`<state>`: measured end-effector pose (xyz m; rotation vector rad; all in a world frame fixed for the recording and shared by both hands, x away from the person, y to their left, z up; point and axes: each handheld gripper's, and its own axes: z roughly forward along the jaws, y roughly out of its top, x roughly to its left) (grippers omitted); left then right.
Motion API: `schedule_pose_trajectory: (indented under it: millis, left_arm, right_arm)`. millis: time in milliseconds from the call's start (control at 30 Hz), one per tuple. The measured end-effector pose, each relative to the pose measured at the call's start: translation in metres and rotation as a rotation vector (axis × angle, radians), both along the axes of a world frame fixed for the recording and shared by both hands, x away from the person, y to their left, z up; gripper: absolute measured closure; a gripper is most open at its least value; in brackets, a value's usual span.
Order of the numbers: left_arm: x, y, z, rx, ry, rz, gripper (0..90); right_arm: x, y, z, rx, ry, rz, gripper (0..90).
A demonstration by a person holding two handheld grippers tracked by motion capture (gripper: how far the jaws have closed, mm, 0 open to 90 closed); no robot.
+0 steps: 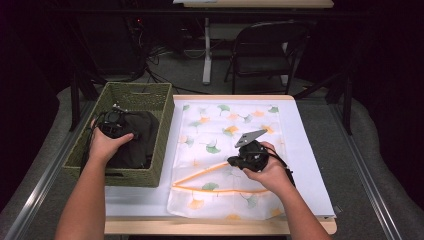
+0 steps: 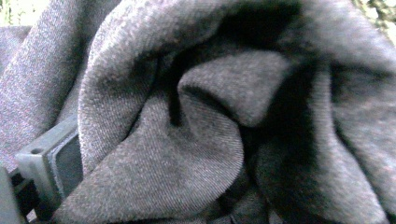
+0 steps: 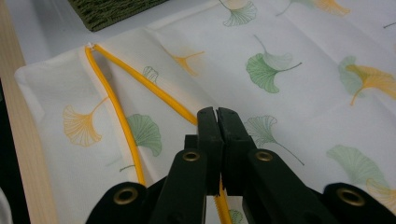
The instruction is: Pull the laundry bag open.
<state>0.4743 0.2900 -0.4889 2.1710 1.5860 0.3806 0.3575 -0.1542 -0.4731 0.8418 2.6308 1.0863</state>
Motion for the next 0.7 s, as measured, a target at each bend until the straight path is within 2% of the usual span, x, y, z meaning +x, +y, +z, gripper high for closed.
schedule_pose_trajectory:
  millis: [167, 467, 533, 700]
  left_arm:
    - [0.001, 0.0004, -0.0021, -0.009, 0.007, 0.015, 0.0]
    - [0.0015, -0.0054, -0.0047, 0.012, 0.01, 0.03, 0.0]
    - [0.0015, -0.006, -0.0045, 0.016, 0.022, 0.03, 0.0]
    - [0.0017, -0.0074, -0.0057, 0.024, 0.019, 0.022, 0.0]
  right_arm:
    - [0.0, -0.0003, 0.0001, 0.0, -0.003, 0.001, 88.4]
    - [0.0002, 0.0006, -0.0004, -0.001, -0.001, 0.001, 88.4]
    - [0.0004, 0.0007, -0.0005, -0.001, -0.002, 0.002, 88.4]
    - [0.0005, 0.0008, -0.0008, -0.001, -0.001, 0.005, 88.4]
